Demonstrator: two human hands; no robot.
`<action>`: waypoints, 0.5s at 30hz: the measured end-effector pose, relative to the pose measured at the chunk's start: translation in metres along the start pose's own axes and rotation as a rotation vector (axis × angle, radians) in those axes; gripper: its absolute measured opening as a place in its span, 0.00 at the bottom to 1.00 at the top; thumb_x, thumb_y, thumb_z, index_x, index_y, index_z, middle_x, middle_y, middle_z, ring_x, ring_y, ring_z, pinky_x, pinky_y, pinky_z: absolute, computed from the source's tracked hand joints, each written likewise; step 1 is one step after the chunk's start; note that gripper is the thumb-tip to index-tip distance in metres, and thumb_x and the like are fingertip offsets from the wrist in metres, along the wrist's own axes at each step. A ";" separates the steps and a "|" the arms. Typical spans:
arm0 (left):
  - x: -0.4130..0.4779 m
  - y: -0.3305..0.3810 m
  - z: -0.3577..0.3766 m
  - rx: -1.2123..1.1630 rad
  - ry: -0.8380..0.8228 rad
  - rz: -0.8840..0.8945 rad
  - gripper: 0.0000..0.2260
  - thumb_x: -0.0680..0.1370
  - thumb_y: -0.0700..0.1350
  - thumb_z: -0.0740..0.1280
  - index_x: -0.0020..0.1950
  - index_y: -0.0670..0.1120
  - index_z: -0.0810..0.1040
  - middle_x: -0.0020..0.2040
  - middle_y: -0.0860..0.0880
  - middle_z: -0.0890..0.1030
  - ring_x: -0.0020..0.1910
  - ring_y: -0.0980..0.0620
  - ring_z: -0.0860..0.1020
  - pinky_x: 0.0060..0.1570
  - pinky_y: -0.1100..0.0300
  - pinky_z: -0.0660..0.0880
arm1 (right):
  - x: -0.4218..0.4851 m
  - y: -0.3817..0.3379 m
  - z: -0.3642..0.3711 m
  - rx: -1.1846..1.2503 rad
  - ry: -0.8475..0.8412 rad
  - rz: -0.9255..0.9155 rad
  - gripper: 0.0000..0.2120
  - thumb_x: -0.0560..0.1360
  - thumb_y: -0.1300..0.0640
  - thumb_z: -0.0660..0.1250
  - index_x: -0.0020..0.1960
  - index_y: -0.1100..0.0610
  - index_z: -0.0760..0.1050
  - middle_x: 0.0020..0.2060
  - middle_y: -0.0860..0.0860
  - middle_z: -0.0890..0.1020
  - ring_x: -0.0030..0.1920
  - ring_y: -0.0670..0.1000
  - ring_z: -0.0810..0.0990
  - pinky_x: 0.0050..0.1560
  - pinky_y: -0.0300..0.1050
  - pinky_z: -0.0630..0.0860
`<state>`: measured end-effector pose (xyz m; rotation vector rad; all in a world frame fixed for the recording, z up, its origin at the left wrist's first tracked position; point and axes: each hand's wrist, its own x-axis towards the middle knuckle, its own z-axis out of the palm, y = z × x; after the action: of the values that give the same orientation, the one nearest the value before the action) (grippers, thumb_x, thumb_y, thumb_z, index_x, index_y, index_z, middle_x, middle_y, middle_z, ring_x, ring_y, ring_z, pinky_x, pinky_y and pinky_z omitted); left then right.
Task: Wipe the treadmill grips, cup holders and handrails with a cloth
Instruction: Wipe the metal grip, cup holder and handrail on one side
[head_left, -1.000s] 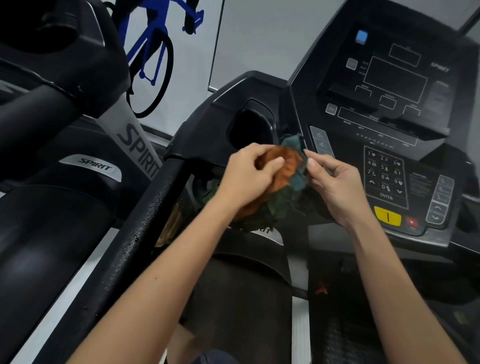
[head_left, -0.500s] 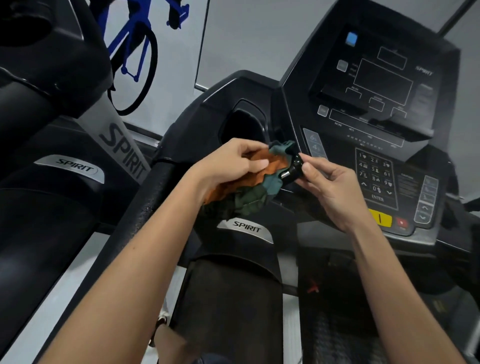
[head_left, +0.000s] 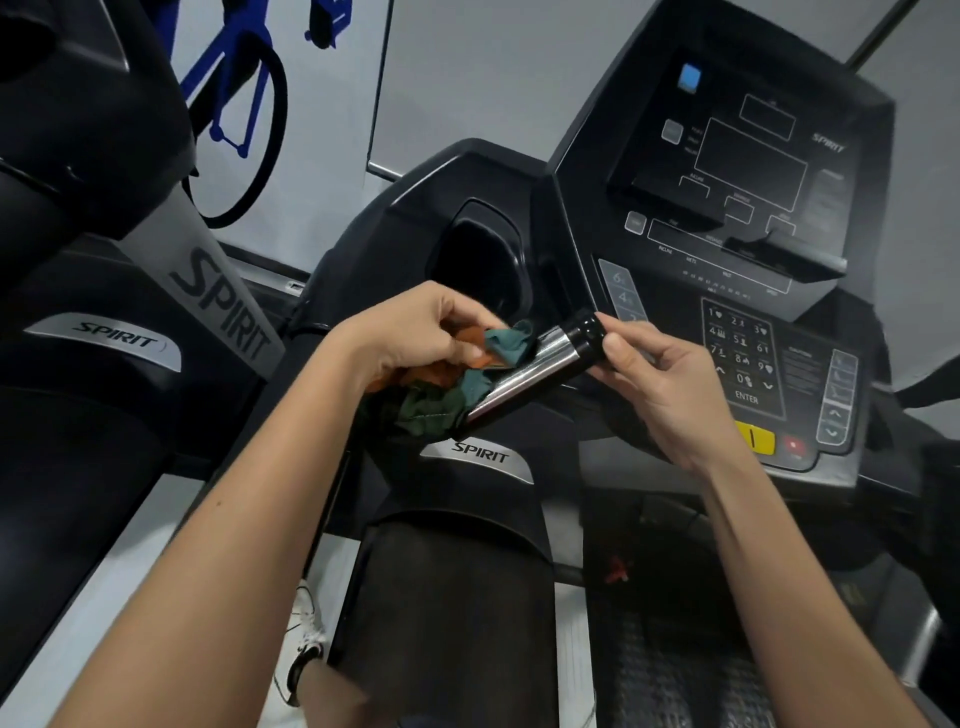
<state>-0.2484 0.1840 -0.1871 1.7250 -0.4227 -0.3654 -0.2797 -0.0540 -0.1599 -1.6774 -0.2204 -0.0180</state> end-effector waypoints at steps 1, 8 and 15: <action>0.003 0.006 0.004 -0.035 0.002 0.038 0.15 0.74 0.32 0.67 0.46 0.53 0.82 0.36 0.56 0.83 0.36 0.60 0.79 0.35 0.67 0.76 | 0.000 0.000 0.000 0.004 -0.001 -0.002 0.34 0.56 0.40 0.78 0.55 0.60 0.79 0.50 0.52 0.82 0.54 0.51 0.81 0.52 0.40 0.78; 0.026 0.016 0.015 -0.254 -0.106 -0.041 0.09 0.77 0.39 0.65 0.55 0.46 0.80 0.40 0.49 0.84 0.37 0.54 0.82 0.35 0.63 0.78 | 0.001 0.000 0.000 0.005 -0.006 -0.001 0.36 0.56 0.41 0.78 0.56 0.62 0.78 0.51 0.53 0.82 0.54 0.53 0.81 0.52 0.41 0.78; 0.000 -0.010 -0.006 -0.003 -0.089 -0.097 0.17 0.77 0.34 0.63 0.36 0.52 0.81 0.30 0.53 0.76 0.30 0.57 0.74 0.36 0.63 0.72 | 0.000 0.002 -0.002 0.007 -0.016 -0.006 0.37 0.57 0.41 0.77 0.58 0.62 0.77 0.52 0.53 0.82 0.56 0.53 0.81 0.54 0.43 0.78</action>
<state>-0.2446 0.1913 -0.1961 1.7342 -0.4033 -0.5134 -0.2789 -0.0559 -0.1611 -1.6705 -0.2377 -0.0080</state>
